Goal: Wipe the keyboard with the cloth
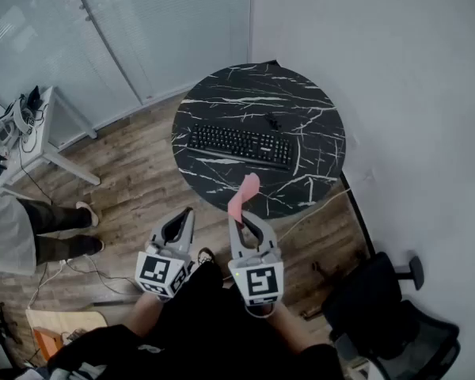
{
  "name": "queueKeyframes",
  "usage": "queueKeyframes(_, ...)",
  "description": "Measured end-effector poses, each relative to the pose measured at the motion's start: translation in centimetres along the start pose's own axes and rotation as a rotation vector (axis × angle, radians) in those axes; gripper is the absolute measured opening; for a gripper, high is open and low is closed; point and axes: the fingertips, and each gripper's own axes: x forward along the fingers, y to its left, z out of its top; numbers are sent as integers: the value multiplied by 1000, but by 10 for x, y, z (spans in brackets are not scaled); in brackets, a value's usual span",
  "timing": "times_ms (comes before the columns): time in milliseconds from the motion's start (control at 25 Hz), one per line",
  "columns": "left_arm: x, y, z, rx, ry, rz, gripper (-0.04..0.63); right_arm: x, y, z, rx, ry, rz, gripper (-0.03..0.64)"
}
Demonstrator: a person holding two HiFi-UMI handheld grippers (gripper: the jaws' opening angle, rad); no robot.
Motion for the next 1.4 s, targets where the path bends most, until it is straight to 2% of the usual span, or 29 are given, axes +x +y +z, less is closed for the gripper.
queueKeyframes(480,32,98,-8,-11,38,-105,-2,82,23,-4,-71,113,-18,5)
queueKeyframes(640,50,110,-21,-35,83,-126,-2,93,11,-11,-56,147,-29,5)
queueKeyframes(800,79,113,-34,-44,132,-132,-2,116,-8,-26,-28,188,8,5)
queueKeyframes(1080,150,131,-37,-33,193,-62,-2,168,-49,-51,1,225,129,5)
queueKeyframes(1240,180,156,-32,-56,223,9,-2,200,-66,-60,-7,247,204,5)
queueKeyframes(1400,195,190,-49,-66,275,102,-2,232,-67,-73,-52,291,273,5)
